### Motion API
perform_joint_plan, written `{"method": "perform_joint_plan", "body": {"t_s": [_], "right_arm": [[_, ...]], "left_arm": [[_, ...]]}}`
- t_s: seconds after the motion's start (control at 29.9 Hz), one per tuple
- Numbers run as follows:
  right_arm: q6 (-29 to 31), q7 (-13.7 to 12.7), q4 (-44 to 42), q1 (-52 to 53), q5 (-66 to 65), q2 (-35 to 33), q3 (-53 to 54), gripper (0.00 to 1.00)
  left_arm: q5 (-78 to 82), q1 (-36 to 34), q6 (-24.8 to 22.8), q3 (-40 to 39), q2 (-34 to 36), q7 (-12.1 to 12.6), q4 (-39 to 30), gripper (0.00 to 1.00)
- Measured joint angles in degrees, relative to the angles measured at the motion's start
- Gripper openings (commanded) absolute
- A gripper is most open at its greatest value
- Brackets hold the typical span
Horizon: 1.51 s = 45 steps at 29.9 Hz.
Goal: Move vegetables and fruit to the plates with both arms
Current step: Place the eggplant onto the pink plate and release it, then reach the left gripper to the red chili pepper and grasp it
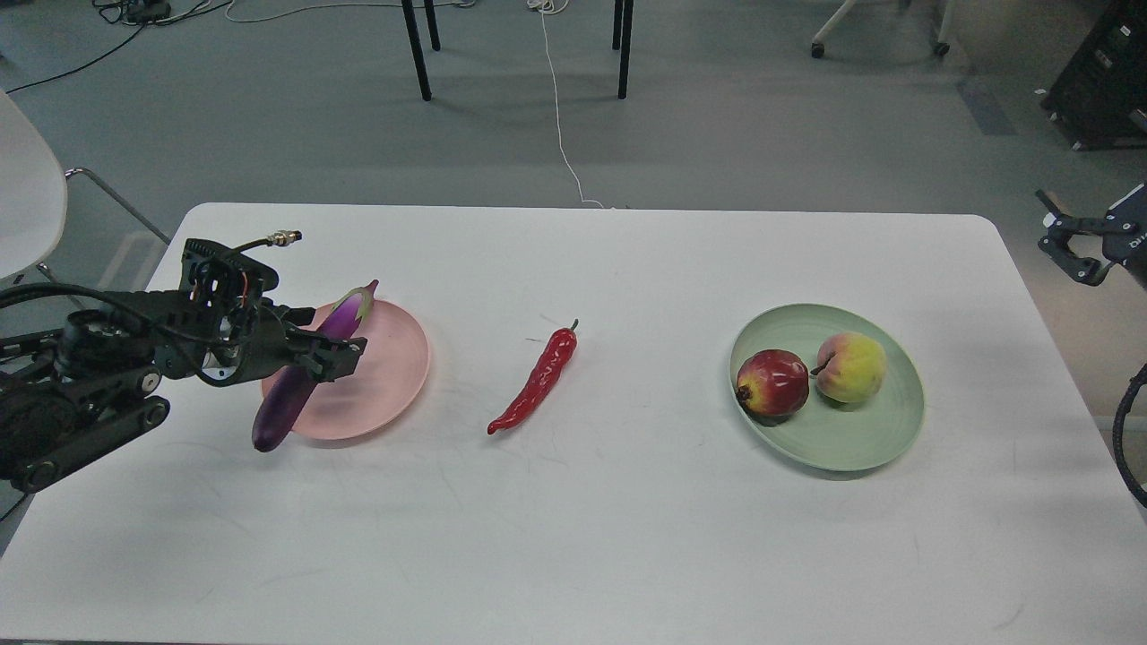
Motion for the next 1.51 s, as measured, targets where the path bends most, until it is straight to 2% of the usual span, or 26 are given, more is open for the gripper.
{"method": "perform_joint_plan", "body": {"t_s": [0.17, 0.33, 0.64, 0.84, 1.04, 1.37, 1.51], "right_arm": [[0.0, 0.0, 0.0, 0.0, 0.0, -0.1, 0.0, 0.98], [0.0, 0.0, 0.0, -0.1, 0.0, -0.6, 0.1, 0.98], [0.0, 0.0, -0.1, -0.2, 0.0, -2.3, 0.2, 0.98], [0.0, 0.1, -0.1, -0.3, 0.0, -2.5, 0.2, 0.98], [0.0, 0.1, 0.0, -0.4, 0.1, -2.5, 0.2, 0.98], [0.0, 0.1, 0.2, -0.3, 0.0, -2.6, 0.2, 0.98], [0.0, 0.1, 0.2, -0.3, 0.0, -2.7, 0.1, 0.98]], "left_arm": [[-0.6, -5.4, -0.2, -1.3, -1.0, 0.0, -1.2, 0.91], [-0.9, -8.2, -1.2, -0.8, -7.2, 0.2, -3.0, 0.91], [3.6, -8.0, -4.9, 2.5, -20.5, 0.5, -3.9, 0.91], [10.1, -5.3, -5.0, 3.7, -22.4, 0.7, -3.4, 0.91], [10.6, -3.3, -4.4, 3.7, -23.4, 2.0, -2.0, 0.89], [15.1, -2.0, -4.3, 3.8, -23.5, 2.2, -0.2, 0.68], [15.4, -1.2, -4.3, 3.8, -23.8, 2.2, 0.8, 0.51]]}}
